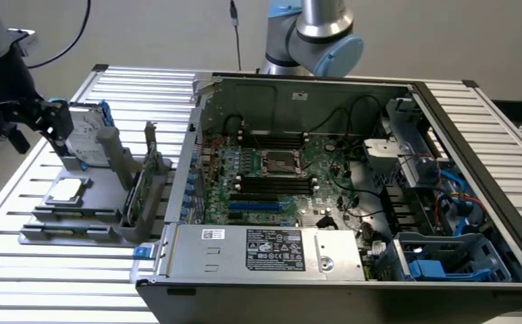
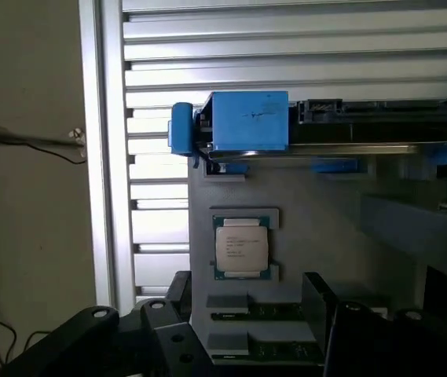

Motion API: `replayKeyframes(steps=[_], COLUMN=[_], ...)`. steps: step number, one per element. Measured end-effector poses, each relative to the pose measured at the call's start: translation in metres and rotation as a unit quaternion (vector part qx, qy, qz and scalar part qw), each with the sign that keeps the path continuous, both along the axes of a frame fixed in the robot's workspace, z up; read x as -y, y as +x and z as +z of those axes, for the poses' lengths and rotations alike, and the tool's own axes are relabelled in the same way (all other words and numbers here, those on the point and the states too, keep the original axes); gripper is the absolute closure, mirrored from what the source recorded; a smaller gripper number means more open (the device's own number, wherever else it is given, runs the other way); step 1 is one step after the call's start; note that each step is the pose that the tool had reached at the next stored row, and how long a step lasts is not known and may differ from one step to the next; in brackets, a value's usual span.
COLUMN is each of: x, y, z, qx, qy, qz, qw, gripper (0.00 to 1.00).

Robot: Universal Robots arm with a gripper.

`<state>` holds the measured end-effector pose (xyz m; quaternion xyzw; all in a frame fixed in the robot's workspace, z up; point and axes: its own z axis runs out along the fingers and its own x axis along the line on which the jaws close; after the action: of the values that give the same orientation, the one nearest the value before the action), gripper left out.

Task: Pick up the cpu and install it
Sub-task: 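Pick up the cpu and move it towards the insertion slot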

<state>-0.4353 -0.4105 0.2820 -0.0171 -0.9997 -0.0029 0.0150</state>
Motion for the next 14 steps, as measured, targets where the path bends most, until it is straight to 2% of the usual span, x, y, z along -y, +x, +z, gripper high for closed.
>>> replayKeyframes(steps=[10, 14], x=[0.0163, 0.0209], y=[0.004, 0.005], z=[-0.0151, -0.0222], qx=[0.0000, 0.0000], qy=[0.0088, 0.0105], qz=[0.000, 0.001], qw=[1.0000, 0.9999], gripper=[0.33, 0.33])
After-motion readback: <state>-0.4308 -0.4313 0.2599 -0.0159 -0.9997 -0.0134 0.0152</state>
